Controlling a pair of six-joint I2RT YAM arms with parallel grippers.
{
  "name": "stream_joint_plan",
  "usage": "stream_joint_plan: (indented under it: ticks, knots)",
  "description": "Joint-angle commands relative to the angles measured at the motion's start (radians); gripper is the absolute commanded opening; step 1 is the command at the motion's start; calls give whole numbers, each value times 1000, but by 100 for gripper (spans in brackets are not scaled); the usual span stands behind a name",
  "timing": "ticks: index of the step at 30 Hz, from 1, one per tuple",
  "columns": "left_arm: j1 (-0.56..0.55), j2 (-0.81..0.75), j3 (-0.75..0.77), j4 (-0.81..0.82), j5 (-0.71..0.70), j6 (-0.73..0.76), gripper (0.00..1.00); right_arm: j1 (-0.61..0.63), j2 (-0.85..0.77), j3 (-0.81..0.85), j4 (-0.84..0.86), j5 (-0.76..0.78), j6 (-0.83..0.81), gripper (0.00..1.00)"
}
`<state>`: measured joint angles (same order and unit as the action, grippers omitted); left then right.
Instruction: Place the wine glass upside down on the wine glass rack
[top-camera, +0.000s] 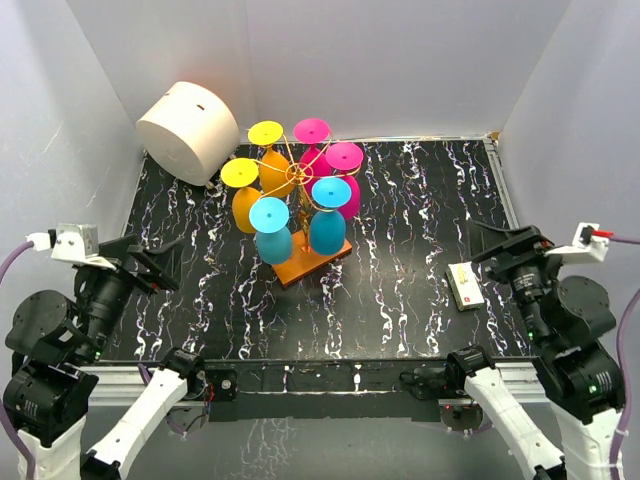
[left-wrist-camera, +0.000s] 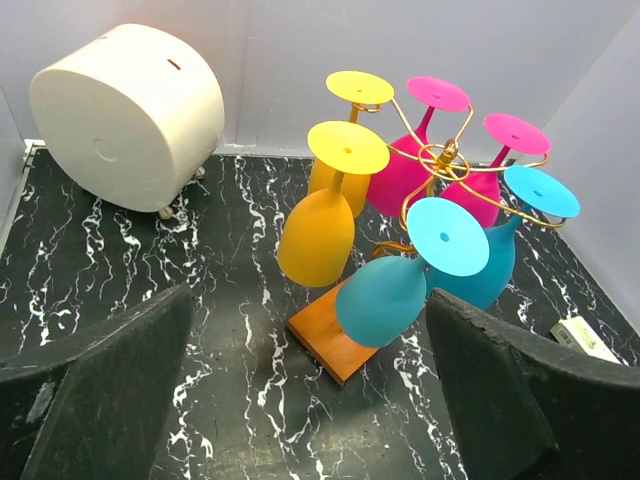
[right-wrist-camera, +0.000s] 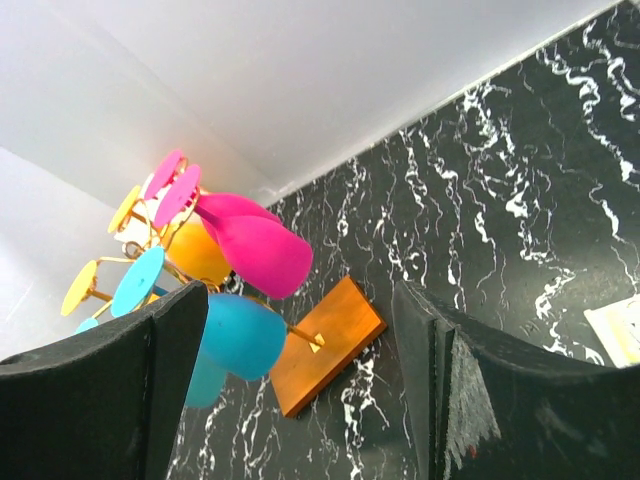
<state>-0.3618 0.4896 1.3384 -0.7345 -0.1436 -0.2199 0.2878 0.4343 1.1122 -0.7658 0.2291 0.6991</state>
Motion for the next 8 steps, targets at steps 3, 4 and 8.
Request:
stream_joint_plan:
  ticks: [3,4,8]
  knots:
    - [4,-22,32,24,-19,20,99,0,-74,35,68,76,-31,73]
    - [4,-20,33,22,-20,20,99,1,-75,35,70,79,-30,73]
    - [4,-10,32,22,-23,10,99,0,-69,34,71,82,-33,73]
